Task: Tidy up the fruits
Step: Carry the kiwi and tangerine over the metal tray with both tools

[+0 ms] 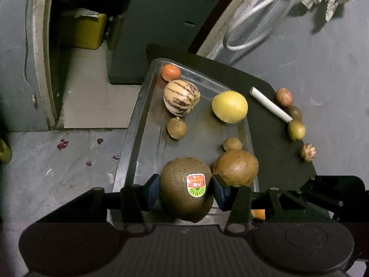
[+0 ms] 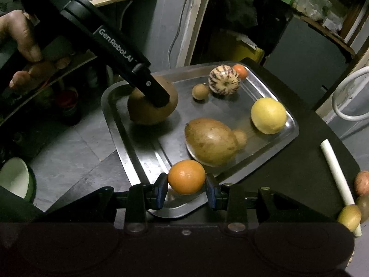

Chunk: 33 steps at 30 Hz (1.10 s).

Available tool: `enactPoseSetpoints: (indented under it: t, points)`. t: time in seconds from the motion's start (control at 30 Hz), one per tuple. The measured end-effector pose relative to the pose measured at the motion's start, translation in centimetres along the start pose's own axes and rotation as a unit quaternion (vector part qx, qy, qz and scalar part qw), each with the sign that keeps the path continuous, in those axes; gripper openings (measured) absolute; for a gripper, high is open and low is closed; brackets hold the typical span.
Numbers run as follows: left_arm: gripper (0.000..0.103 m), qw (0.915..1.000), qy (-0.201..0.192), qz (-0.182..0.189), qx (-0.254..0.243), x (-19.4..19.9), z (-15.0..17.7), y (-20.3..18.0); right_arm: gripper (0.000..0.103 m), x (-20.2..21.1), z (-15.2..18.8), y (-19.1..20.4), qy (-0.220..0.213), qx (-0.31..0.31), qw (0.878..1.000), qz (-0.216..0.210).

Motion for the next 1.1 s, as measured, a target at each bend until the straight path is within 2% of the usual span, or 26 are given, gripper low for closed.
enactPoseSetpoints:
  t: [0.43,0.77,1.03,1.1]
  points:
    - [0.053,0.999,0.009,0.008,-0.043,-0.7,0.2,-0.1,0.037,-1.2,-0.1,1.0,0.016,-0.011,1.0,0.012]
    - [0.054,0.998,0.025,0.016,-0.056,-0.9,-0.3,0.0,0.037,-2.3,-0.1,0.8,0.028,-0.016,0.999,0.018]
    - [0.054,0.9969,0.029,0.007,-0.072,-0.9,-0.6,-0.5,0.044,-2.2,0.0,0.4,0.024,-0.024,0.999,0.02]
    - [0.059,0.9968,0.028,0.007,-0.074,-0.8,-0.7,-0.5,0.046,-2.1,0.1,0.4,0.023,-0.026,0.999,0.021]
Point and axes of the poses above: each gripper's, at about its wrist camera, not at the fingertips, and x roughly against the way its jaws point, y to its left, z to its underside, the point moved 4 cm from there along -x, roughly the way its jaws point, and after that the axes turned 9 degrees about -z, right-handed, at the moved point
